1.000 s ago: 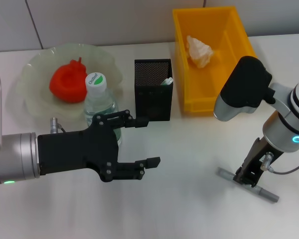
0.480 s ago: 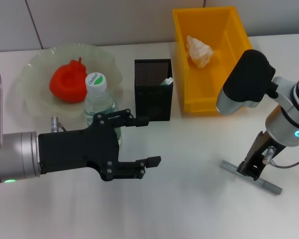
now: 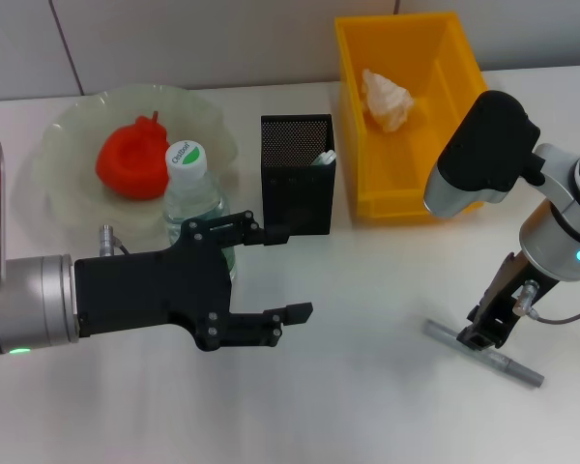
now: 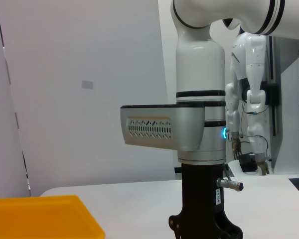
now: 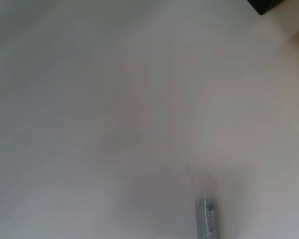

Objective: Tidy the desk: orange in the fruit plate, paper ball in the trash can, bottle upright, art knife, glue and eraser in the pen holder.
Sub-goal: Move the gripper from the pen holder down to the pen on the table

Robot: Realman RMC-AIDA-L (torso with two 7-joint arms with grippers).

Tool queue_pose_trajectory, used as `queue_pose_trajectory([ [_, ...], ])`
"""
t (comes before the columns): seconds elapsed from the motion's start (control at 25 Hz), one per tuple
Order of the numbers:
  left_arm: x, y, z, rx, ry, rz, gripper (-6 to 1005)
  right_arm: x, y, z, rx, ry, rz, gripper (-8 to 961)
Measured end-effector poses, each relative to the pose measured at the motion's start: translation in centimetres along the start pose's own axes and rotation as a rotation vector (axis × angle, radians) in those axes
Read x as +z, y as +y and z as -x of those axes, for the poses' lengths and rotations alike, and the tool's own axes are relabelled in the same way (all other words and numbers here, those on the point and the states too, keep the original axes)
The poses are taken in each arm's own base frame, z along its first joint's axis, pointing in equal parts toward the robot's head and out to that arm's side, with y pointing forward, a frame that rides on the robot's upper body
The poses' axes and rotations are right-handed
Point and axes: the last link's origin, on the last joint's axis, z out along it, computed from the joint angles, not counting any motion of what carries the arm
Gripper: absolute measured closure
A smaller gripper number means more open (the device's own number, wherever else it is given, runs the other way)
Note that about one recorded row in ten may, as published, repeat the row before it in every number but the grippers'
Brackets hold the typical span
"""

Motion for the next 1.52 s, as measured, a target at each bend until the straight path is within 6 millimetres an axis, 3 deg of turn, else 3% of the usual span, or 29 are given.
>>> queue_pose_trajectory([
  [0.28, 0.04, -0.04, -0.05, 0.002, 0.0, 0.001, 200, -0.04, 0.02, 0.03, -0.006, -0.001, -0.001, 692],
  [1.52, 0.04, -0.07, 0.04, -0.001, -0.002, -0.003, 200, 0.77, 0.22, -0.03, -0.009, 0.005, 0.017, 686],
])
